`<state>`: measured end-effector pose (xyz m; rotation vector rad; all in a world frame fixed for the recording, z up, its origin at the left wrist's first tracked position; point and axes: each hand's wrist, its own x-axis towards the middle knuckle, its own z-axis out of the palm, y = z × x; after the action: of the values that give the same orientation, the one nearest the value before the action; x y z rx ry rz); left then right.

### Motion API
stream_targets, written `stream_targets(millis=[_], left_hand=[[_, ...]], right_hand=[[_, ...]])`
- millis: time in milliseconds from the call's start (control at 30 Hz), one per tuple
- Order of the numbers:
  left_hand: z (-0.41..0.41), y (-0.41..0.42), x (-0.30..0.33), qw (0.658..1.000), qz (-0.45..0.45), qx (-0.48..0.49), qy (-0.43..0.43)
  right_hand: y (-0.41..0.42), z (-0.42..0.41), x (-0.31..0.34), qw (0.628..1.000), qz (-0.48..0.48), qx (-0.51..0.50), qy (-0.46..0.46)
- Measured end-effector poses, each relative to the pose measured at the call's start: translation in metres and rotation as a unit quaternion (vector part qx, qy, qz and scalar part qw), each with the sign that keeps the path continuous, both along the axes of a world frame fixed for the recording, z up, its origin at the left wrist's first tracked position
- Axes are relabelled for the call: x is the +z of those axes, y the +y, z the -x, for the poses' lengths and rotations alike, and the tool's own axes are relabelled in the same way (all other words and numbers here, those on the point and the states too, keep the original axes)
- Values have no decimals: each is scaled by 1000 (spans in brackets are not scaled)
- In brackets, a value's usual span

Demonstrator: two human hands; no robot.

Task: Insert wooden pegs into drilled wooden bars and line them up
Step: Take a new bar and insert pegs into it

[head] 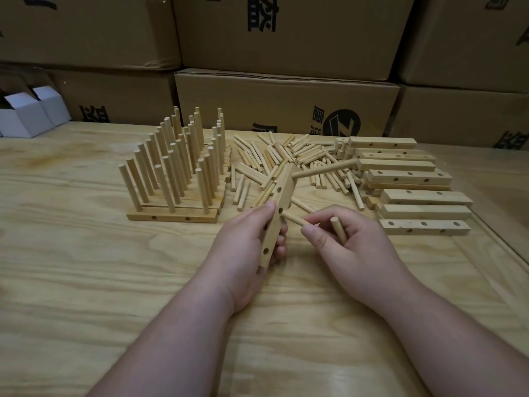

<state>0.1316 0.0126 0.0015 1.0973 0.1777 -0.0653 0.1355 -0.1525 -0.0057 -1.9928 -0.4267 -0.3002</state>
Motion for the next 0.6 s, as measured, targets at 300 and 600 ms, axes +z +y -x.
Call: stream_targets(millis=[300, 600], left_hand=[[1, 1, 0, 1000, 5, -2, -15], [2, 4, -3, 999, 12, -12, -29]], right_hand=[[1, 2, 3, 1000, -23, -9, 16], [-1, 3, 10, 999, -28, -12, 9]])
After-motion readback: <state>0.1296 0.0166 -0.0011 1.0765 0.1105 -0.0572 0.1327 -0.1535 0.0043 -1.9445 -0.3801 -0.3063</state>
